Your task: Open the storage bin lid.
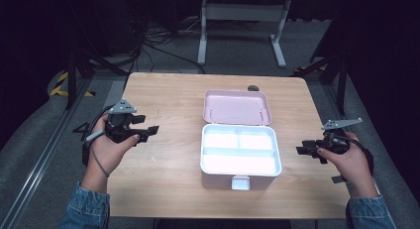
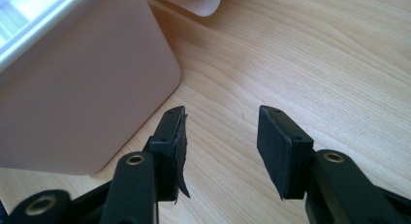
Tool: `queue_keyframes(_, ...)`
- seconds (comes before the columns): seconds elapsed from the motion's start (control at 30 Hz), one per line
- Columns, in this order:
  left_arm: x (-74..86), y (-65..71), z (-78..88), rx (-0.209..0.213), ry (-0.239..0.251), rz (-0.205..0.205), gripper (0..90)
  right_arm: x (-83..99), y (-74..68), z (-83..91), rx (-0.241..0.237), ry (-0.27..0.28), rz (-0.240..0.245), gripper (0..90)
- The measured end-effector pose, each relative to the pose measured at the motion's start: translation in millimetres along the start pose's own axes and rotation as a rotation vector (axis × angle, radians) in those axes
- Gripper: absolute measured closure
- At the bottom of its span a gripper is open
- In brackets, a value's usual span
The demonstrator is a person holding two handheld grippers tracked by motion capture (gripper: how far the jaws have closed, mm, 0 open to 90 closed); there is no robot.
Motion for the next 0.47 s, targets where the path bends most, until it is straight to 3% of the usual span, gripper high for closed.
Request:
queue_keyframes(0.07,5.4,1.4,1.8,0.0,-0.003,0.007,37.6,0.4,1.2,0.5,0.004,0.0,-0.002,55.0)
queue_keyframes(0.1,8.2,3.0,0.9,0.01,-0.012,0.03,37.8,0.4,1.6,0.8,0.004,0.004,-0.004,55.0)
queue_keyframes(0.17,12.4,4.7,1.6,0.024,-0.056,0.012,37.2,0.5,2.3,1.4,0.004,0.005,-0.005,55.0)
queue_keyframes(0.47,16.5,6.1,-0.2,0.039,-0.066,0.026,36.3,1.7,5.9,2.1,0.01,0.008,-0.005,53.0)
Point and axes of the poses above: each handheld gripper's, and its own axes: z roughly backward along the jaws, x roughly out of its underside, y roughly to its right, the point moved 7 cm from there along -z, roughly forward along the jaws, and after that the axes turned 4 degrees about -z, right-handed, at the moved point
